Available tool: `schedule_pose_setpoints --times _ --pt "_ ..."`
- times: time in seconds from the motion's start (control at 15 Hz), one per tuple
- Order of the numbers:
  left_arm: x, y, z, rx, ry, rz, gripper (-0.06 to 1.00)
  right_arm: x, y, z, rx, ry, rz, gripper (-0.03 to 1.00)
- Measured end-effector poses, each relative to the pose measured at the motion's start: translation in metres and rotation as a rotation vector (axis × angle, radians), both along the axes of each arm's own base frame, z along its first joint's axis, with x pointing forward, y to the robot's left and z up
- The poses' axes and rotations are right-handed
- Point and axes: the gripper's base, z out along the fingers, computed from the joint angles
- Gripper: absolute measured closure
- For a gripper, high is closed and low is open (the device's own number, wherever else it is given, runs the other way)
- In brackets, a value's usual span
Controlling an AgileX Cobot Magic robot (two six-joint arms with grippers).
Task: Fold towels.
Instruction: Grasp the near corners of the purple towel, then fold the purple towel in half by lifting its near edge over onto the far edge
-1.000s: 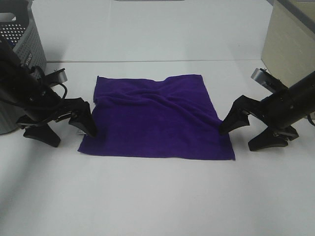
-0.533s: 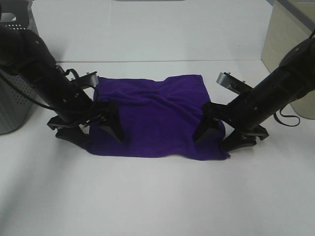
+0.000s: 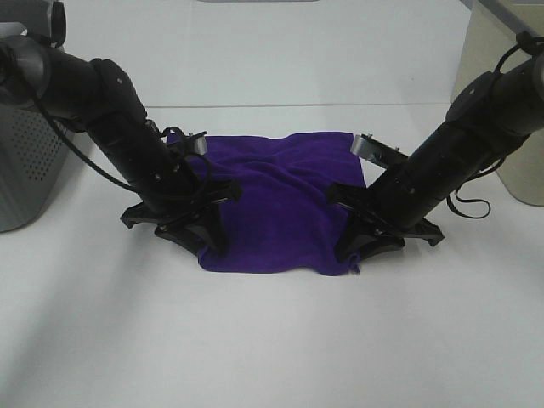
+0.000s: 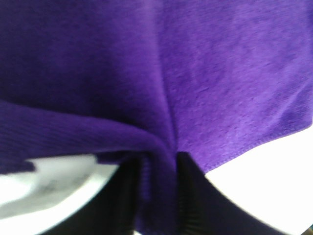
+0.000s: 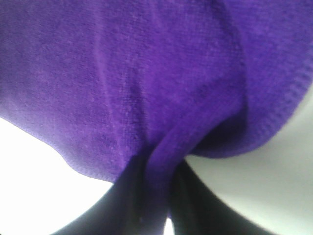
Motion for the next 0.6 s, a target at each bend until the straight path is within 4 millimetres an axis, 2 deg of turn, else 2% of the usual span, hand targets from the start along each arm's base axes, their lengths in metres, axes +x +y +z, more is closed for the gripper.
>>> schedule_pose_setpoints --times 0.07,0.13,0.4,0.6 --pt "0.000 0.000 -0.001 0.000 -0.002 -0.007 0.89 0.000 0.000 0.000 -0.001 0.001 0.000 0.88" --pt "0.000 0.000 -0.001 0.000 -0.005 -0.013 0.93 0.000 0.000 0.000 -0.001 0.001 0.000 0.94" --pt "-0.002 0.001 0.002 0.007 -0.014 -0.078 0.94 -0.005 0.001 0.002 0.017 0.047 0.032 0.94" --pt "-0.012 0.008 0.011 0.060 -0.035 -0.133 0.94 -0.014 -0.002 0.012 -0.010 0.056 0.113 0.94"
